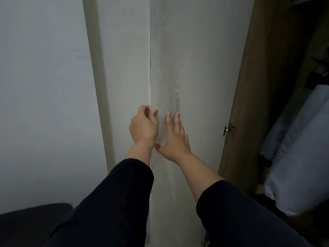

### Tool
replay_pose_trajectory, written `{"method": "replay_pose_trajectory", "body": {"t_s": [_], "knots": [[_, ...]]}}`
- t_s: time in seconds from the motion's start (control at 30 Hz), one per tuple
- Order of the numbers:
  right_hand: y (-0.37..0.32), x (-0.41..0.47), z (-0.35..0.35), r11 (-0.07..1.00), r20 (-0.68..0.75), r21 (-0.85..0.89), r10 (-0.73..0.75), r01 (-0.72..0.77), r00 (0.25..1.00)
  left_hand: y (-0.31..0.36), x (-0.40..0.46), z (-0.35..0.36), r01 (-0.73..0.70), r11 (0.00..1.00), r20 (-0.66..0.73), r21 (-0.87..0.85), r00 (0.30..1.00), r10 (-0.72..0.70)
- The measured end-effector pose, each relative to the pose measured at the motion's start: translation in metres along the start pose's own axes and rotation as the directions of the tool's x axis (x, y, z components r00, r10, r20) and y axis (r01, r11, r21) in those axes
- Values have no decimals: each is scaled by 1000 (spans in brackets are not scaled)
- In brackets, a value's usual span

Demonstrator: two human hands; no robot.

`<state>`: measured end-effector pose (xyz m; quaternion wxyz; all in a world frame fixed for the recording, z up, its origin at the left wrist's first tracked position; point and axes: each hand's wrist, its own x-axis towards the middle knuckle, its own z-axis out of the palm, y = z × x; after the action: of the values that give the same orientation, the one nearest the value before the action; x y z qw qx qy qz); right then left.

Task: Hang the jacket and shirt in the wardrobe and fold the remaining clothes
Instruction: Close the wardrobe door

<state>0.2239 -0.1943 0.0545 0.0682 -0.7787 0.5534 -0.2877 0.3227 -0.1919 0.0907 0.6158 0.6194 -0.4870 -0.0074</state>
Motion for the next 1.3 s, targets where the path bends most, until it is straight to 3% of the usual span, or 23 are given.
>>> {"method": "replay_pose_trajectory", "body": {"t_s": [0.2, 0.4, 0.67, 0.77, 0.83, 0.93, 1.0, 1.13, 1.3], "knots": [[22, -70, -44, 994, 25, 91, 56, -58, 998, 61, -87, -14, -63, 998, 35, -30, 997, 64], [59, -129, -103, 968, -31, 214, 139, -129, 990, 124, -163, -5, -138, 982, 173, -126, 972, 158], [129, -201, -178, 947, -126, 160, 301, -280, 945, 189, -232, 42, 9, 930, 460, -368, 871, 174], [156, -220, -206, 957, -169, 81, 289, -279, 942, 202, -248, 67, 9, 921, 544, -389, 809, 222], [172, -229, -226, 927, -199, -116, 330, -356, 923, 210, -258, 80, -14, 918, 606, -397, 747, 273], [196, -238, -260, 670, -322, -598, 301, -439, 898, 216, -270, 99, -121, 912, 720, -391, 577, 385], [213, -243, -277, 507, -369, -747, 222, -430, 902, 219, -276, 112, -263, 893, 777, -365, 442, 447], [240, -241, -301, 398, -374, -805, 236, -440, 897, 229, -282, 139, -460, 834, 831, -305, 298, 469], [267, -235, -292, 400, -418, -787, 215, -470, 883, 243, -284, 163, -500, 820, 870, -278, 231, 436]]}}
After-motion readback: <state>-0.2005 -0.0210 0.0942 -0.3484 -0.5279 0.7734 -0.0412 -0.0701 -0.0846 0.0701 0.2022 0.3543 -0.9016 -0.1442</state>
